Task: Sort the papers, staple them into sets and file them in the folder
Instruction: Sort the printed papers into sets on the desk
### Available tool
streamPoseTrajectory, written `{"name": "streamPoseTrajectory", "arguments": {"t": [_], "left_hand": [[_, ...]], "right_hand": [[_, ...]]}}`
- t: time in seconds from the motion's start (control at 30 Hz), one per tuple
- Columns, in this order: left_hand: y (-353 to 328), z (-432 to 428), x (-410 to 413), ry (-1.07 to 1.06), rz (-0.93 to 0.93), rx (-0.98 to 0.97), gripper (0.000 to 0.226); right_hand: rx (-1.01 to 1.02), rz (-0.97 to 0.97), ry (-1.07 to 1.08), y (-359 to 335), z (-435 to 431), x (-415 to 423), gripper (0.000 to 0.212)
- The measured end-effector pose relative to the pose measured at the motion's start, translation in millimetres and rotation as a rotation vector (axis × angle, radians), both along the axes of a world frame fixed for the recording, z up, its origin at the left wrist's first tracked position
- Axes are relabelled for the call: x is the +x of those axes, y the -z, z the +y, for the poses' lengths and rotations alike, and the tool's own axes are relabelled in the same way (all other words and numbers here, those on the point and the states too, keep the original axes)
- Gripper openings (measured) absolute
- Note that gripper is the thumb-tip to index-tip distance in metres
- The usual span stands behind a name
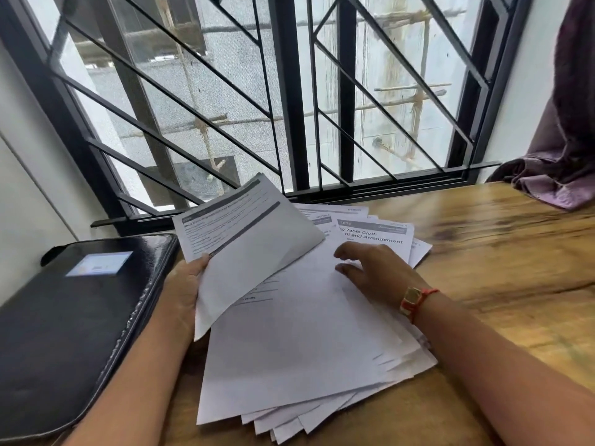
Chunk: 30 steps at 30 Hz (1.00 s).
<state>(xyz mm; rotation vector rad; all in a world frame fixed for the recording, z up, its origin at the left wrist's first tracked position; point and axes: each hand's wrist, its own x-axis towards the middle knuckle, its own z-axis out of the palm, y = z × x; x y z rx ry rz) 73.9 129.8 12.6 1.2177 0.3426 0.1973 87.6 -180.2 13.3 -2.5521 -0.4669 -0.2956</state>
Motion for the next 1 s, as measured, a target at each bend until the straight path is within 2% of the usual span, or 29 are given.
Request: {"name": "streamPoseTrajectory", "arguments": {"t": [0.17, 0.3, 0.47, 0.67, 0.9, 1.0], "left_hand": [[-0.4, -5.0, 2.1, -0.026, -0.026, 0.135, 0.021], [2.6, -6.1, 5.3, -0.015, -0.033, 0.243, 0.025], [2.5, -13.2, 3.7, 0.031, -0.038, 0.376, 0.008], [9.9, -13.7, 8.9, 0.047, -0.064, 0.487, 0.01], [12.5, -15.1, 9.7, 0.048, -0.067, 0.502, 0.01], [13.0, -15.1, 10.2, 0.049, -0.066, 0.505, 0.009]], "right_hand": [[-0.004, 0.088, 0.083, 1.5, -7.8, 5.1, 0.04], [0.041, 0.119, 0.069, 1.0, -7.4, 5.1, 0.046], [0.156, 0.187, 0.071, 3.7, -10.4, 10.0, 0.051], [0.295, 0.205, 0.066, 6.5, -9.2, 11.5, 0.048], [0.454, 0.138, 0.103, 9.1, -7.9, 13.4, 0.039], [0.445, 0.136, 0.144, 7.6, -9.7, 17.0, 0.036]]}}
